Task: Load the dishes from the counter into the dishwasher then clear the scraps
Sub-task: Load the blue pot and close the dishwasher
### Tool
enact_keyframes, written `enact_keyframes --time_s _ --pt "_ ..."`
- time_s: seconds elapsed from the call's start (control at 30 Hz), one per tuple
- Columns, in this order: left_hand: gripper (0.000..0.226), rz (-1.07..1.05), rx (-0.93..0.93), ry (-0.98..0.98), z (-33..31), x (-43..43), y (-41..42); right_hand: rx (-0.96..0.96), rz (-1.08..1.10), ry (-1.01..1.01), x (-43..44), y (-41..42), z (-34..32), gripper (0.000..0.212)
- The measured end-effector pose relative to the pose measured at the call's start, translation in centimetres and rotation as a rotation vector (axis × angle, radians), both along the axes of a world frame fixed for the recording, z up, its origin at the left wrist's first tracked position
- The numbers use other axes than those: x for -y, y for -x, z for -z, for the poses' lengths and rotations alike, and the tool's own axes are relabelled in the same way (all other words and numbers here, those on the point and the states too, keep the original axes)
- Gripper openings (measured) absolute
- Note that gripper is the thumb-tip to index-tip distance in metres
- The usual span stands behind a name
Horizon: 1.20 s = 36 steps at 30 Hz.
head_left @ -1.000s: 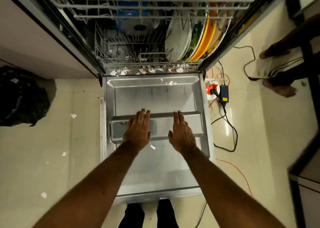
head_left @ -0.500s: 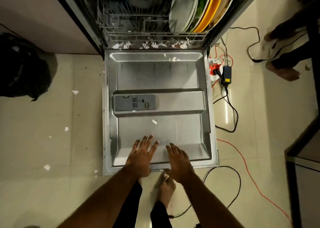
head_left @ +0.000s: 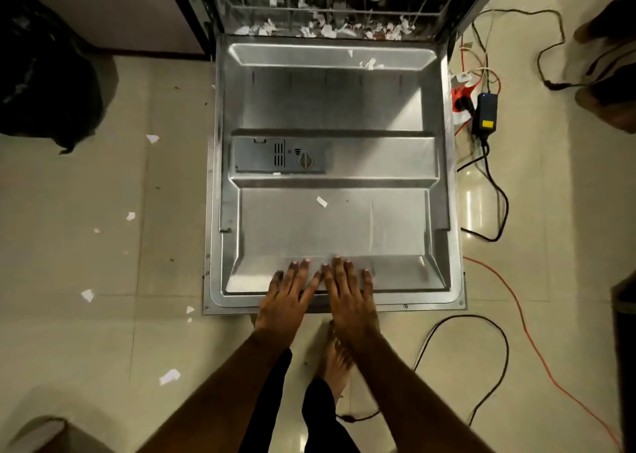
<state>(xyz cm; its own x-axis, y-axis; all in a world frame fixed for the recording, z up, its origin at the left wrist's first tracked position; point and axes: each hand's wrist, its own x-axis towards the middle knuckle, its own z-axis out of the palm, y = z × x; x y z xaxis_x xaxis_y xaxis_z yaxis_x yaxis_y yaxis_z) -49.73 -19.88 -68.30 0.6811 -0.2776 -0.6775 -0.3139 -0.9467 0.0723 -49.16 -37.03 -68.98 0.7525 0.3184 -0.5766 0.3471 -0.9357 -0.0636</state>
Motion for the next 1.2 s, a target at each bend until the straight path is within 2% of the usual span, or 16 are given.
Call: enact_keyframes --time_s 0.1,0.33,0.43,0.67,0.73,0.83,0.93,1.03,1.13,1.2 --pt "0.12 -0.017 0.082 0.039 1.3 -0.6 -0.9 0.062 -0.049 0.015 0.4 -0.7 1.1 0.097" --pt "0.117 0.086 0.035 0.024 -1.3 -0.6 -1.7 0.003 -0.179 -0.036 2.3 -1.8 -0.1 0.128" --pt "0.12 0.077 -0.009 0.009 -4.6 -0.6 -2.6 -0.048 -0.203 -0.046 2.3 -3.2 -4.1 0.128" --pt "0.141 0.113 -0.203 0.018 -19.9 -1.4 -8.5 -0.171 -0.191 -0.164 2.0 -8.7 -20.2 0.119" --pt "0.141 0.141 -0.231 0.051 -25.6 -1.9 -11.5 -0.188 -0.153 -0.214 2.0 -11.2 -26.0 0.108" --pt "0.125 0.141 -0.26 0.099 -34.0 -2.8 -16.5 -0.191 -0.137 -0.233 1.9 -15.5 -34.2 0.083" --pt "0.109 0.125 -0.259 0.104 -41.8 -3.7 -21.4 -0.166 -0.104 -0.247 2.2 -20.1 -41.4 0.077" --pt "0.113 0.195 -0.097 0.055 -47.3 -4.7 -25.7 -0.108 -0.051 -0.318 2.2 -24.2 -46.9 0.077" --pt "0.131 0.31 0.297 0.021 -51.8 -5.9 -29.3 0.156 -0.086 -0.323 1.9 -27.7 -51.0 0.103" --pt "0.141 0.287 0.526 0.028 -54.1 -6.8 -31.7 0.336 -0.053 -0.314 1.5 -30.0 -53.2 0.121"
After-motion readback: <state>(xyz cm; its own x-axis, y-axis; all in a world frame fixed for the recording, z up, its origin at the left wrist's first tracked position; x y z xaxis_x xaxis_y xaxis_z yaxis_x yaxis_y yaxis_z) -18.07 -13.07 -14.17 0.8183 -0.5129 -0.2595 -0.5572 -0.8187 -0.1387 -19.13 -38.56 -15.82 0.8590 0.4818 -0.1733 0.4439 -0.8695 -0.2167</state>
